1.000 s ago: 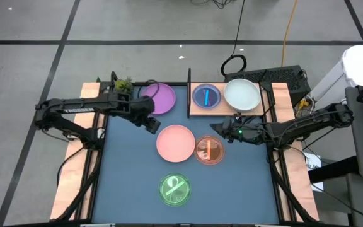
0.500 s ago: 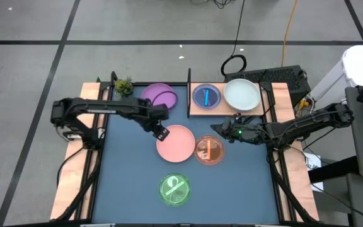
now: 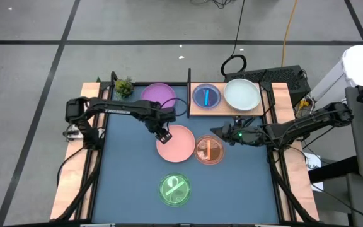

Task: Place and stack plates onto a shelf
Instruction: Stack the light brown plate on the light blue plate on the shelf

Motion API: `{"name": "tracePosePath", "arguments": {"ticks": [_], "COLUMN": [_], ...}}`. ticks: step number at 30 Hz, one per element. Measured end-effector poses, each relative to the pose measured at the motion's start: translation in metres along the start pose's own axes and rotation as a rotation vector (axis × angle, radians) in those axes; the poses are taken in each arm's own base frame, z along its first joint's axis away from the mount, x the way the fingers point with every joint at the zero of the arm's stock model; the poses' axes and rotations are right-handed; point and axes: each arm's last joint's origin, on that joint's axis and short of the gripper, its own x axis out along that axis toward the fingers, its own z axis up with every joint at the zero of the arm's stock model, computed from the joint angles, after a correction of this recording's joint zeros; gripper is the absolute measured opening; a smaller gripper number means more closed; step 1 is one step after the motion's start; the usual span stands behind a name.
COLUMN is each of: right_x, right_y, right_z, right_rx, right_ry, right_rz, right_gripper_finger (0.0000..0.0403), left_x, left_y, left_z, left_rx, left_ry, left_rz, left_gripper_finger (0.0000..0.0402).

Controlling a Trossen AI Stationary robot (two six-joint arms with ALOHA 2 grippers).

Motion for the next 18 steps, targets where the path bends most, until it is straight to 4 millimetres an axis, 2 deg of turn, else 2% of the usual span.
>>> {"name": "tracePosePath", "arguments": {"ticks": [4, 9, 13, 18], "right_x": [-0.001, -0.002, -0.002, -0.002], "right_y": [0.000, 0.000, -0.001, -0.002], "right_z": [-0.002, -0.003, -0.003, -0.003], "right_rx": [-0.004, -0.006, -0.011, -0.005], "right_ry": [0.011, 0.012, 0.010, 0.010], "right_rz": [0.001, 0.002, -0.007, -0.011], "right_gripper_finger": [0.0112, 0.0112, 0.0112, 0.0112], "left_x": [0.013, 0.027, 0.042, 0.055], "left_y": [0.009, 0.018, 0.018, 0.020], "left_z": [0.004, -0.004, -0.008, -0.016], "left_rx": [-0.047, -0.076, -0.098, -0.157], "left_ry": [-0.020, 0.018, 0.007, 0.007], "left_rz": [-0.022, -0.008, -0.083, -0.111], "left_gripper_finger": [0.0209, 0.0209, 0.0208, 0.0180]}}
